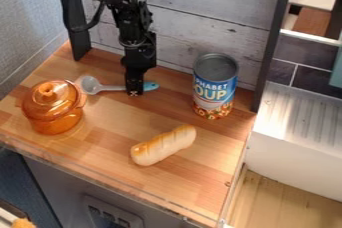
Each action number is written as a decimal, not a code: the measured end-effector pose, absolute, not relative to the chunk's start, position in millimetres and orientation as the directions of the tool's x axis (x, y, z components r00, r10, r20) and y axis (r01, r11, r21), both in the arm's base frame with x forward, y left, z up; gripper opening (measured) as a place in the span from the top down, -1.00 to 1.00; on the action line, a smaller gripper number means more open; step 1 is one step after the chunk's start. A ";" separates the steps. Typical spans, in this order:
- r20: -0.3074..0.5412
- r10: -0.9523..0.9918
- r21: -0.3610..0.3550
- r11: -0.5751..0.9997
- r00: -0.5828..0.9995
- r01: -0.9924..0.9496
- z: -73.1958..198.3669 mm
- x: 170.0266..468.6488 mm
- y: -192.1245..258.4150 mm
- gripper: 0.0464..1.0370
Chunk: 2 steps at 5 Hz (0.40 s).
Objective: Pushed the bread to the pot using the blue ladle
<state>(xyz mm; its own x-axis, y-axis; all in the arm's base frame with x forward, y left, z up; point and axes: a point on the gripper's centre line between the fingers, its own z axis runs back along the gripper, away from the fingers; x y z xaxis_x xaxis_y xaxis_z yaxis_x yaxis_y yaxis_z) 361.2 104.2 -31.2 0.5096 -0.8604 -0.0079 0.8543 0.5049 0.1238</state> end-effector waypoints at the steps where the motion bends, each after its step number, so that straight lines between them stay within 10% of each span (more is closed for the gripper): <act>1: 0.017 -0.871 0.095 0.490 0.490 0.867 -29.8 356.9 101.6 0.46; 2: 0.056 -0.895 0.135 0.445 0.442 0.885 -3.5 355.8 95.9 0.46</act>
